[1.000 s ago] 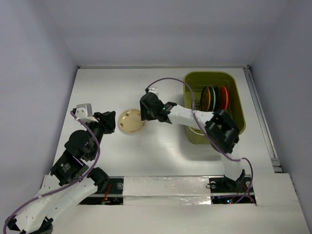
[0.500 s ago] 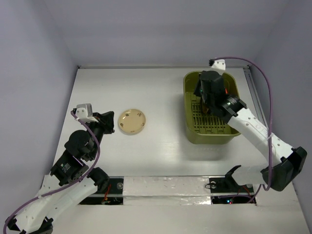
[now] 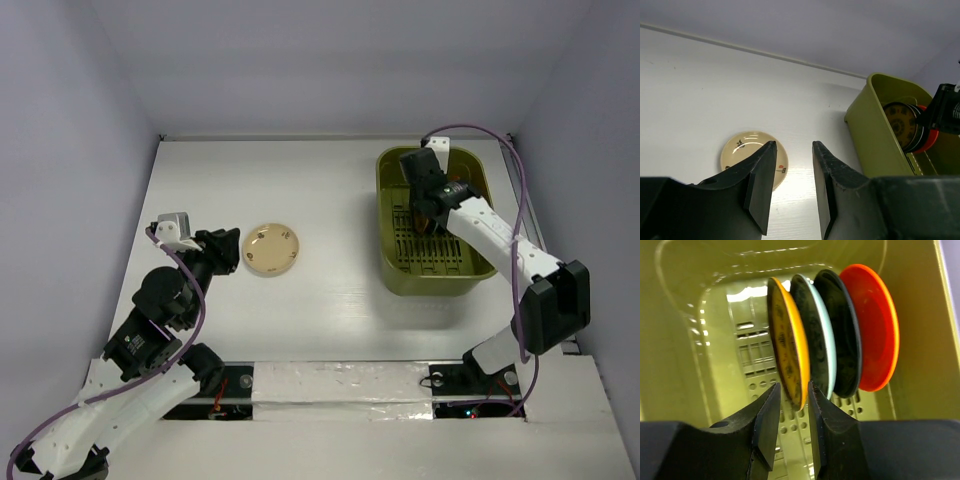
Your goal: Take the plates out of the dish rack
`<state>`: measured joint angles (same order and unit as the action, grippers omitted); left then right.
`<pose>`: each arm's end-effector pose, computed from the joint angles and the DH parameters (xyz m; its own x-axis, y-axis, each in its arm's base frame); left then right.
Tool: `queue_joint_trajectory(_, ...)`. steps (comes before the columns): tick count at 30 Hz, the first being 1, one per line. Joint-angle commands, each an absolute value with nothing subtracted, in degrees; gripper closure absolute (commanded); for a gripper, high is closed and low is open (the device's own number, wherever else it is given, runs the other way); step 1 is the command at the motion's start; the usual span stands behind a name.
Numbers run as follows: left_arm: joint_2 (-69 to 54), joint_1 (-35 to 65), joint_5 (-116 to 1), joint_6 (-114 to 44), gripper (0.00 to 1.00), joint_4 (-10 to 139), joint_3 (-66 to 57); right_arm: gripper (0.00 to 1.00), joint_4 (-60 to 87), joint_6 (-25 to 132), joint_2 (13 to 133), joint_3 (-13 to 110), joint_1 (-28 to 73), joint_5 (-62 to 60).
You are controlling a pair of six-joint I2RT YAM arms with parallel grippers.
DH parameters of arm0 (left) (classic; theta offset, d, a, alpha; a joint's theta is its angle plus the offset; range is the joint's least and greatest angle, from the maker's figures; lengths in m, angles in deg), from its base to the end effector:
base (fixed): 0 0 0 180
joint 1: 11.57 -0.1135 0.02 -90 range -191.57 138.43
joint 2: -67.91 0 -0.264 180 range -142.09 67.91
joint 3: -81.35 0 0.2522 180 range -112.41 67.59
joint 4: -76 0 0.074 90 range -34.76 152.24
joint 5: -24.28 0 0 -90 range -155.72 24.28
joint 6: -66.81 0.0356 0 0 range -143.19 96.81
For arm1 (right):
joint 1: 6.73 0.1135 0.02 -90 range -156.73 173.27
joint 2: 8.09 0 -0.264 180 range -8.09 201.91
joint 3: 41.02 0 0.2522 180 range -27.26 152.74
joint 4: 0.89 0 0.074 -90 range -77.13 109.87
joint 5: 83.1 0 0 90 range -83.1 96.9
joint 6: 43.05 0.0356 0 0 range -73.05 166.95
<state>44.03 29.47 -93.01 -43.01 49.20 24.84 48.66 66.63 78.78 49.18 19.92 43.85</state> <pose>0.0832 -0.0508 0.3671 -0.0091 -0.3916 -0.9201 0.2513 0.8897 -0.3811 0.3030 0.1281 0.3178 -0.6031 -0.0016 -0.7976 0.2298 0.9573 -0.1757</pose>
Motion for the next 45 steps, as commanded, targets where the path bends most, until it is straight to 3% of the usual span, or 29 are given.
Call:
queue_joint_trajectory(1,43.65,29.21,-92.36,-42.36,0.68,51.95,25.22,0.66,49.08,64.7,79.18,53.24,19.28,46.98)
queue_joint_trajectory(13,43.92,29.21,-92.0,-42.27,0.68,52.13,25.31,0.68,48.64,62.86,85.95,55.17,17.7,48.39)
queue_joint_trajectory(23,43.3,28.6,-91.13,-41.65,0.68,52.48,25.22,0.86,50.57,60.05,87.01,58.43,17.7,52.16)
queue_joint_trajectory(29,43.74,27.98,-89.81,-41.91,0.68,52.92,25.49,0.94,50.66,57.33,83.32,59.66,18.23,53.22)
queue_joint_trajectory(45,43.65,26.93,-89.81,-42.0,0.68,53.01,25.4,0.99,53.22,59.07,66.01,67.04,25.77,47.61)
